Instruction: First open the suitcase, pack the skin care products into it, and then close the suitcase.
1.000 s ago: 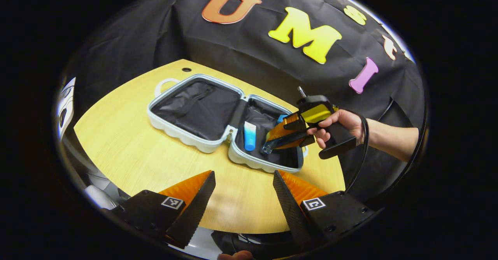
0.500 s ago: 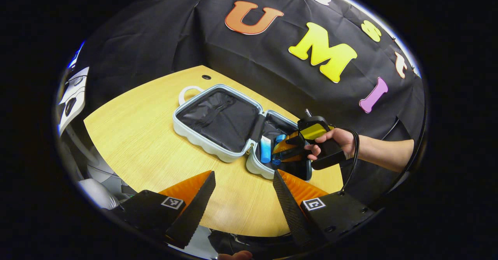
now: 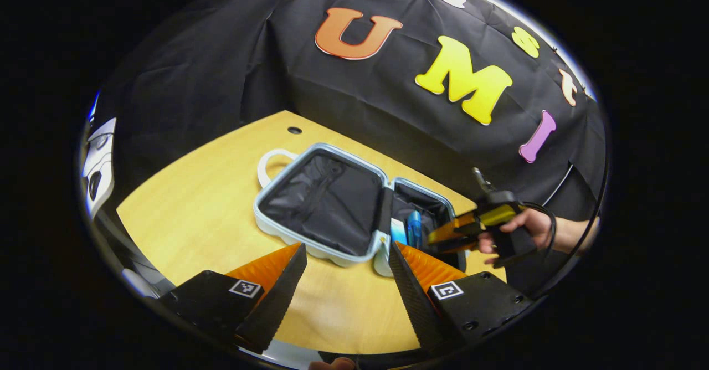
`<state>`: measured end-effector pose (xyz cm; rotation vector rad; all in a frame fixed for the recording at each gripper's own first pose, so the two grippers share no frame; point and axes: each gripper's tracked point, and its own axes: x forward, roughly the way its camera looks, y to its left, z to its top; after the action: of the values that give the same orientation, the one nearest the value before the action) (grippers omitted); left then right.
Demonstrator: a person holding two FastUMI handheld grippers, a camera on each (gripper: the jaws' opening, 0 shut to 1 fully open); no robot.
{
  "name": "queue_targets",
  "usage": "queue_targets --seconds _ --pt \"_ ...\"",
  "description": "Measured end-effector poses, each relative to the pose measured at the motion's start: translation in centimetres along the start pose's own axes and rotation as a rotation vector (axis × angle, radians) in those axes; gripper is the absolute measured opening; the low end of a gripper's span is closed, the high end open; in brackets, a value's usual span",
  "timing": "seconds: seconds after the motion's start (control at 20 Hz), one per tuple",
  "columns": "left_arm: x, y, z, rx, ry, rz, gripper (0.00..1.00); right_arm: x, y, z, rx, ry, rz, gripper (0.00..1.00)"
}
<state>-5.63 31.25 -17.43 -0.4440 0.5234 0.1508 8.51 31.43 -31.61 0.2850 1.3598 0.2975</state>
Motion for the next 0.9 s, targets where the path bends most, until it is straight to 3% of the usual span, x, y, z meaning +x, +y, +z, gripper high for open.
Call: queue_targets --seconds 0.1,0.35,0.45,0.6,0.8,0.9 --pt "1.9 2.0 2.7 -0.013 -0.046 -0.005 0.95 -3.2 -0.3 -0.1 -0.115 -0.094 0.014 0.63" --pt "9.1 9.3 7.5 -0.087 -0.077 0.021 0.95 -13.0 -0.8 -1.0 -0.35 -0.36 0.123 0.63" --pt "12.3 13.0 7.2 -0.137 -0.03 0.071 0.95 -15.1 -2.9 -1.7 -0.408 -0.419 0.115 0.63" --pt "16.3 17.5 5.2 -0.205 0.057 0.148 0.95 -17.4 -5.3 -2.4 -0.335 -0.441 0.111 0.63" --pt "19.8 19.4 4.4 -0.277 0.1 0.164 0.94 -19.3 -8.8 -2.7 -0.199 -0.463 0.081 0.63" --pt "20.9 19.7 3.8 -0.28 0.136 0.173 0.88 -20.1 -9.7 -2.7 -0.159 -0.483 0.081 0.63"
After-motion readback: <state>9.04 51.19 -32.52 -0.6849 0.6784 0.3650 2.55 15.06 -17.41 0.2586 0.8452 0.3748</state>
